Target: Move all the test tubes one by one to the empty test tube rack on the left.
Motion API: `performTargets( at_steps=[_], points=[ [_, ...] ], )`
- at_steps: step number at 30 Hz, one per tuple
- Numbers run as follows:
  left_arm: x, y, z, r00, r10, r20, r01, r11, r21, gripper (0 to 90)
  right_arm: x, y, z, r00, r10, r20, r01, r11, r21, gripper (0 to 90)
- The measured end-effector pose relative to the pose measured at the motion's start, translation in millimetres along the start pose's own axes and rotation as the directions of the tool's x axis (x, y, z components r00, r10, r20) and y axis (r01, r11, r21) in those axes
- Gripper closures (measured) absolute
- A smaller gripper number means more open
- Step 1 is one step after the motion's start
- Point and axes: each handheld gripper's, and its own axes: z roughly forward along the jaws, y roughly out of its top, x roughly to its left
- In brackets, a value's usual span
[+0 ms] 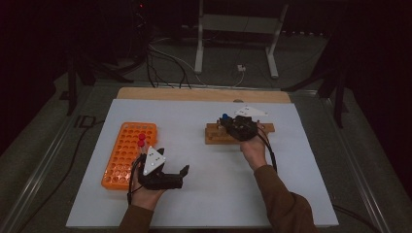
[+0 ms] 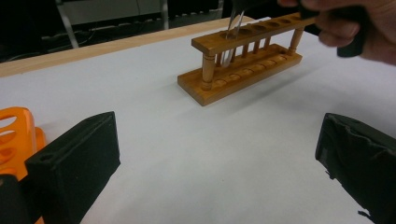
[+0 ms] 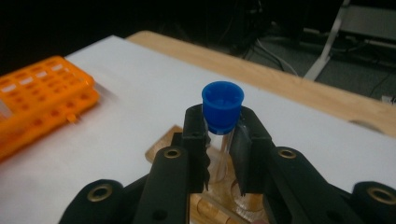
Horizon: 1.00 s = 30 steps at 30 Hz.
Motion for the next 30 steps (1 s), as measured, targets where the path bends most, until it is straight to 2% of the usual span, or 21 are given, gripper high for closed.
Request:
performTargets(
  at_steps=[9,12,20,30],
  points=[
    [-0.1,-0.2,1.6,1.0000,-0.001,0.003,0.001,1.0000,0.004,0.4,0.0,17.9,-25.7,0.9999,-0.011,-0.008,0.010,0.996,-0.083,77.1],
    [-0.8,0.5,2.8,1.0000,0.001,0.005,-0.001,1.0000,0.007,0.4,2.4,19.3,-31.0,0.9995,-0.026,-0.017,0.024,0.996,-0.082,77.1],
    [-4.7,4.7,7.7,0.9998,0.014,0.010,-0.014,0.9999,0.008,0.4,10.5,11.8,-38.6,0.9964,-0.032,-0.079,0.027,0.998,-0.053,77.0],
    [-15.5,14.3,25.5,0.9993,0.026,0.026,-0.026,0.9997,0.002,1.1,30.0,-0.2,-44.2,0.9847,-0.030,-0.172,0.027,0.999,-0.020,76.9]
  ],
)
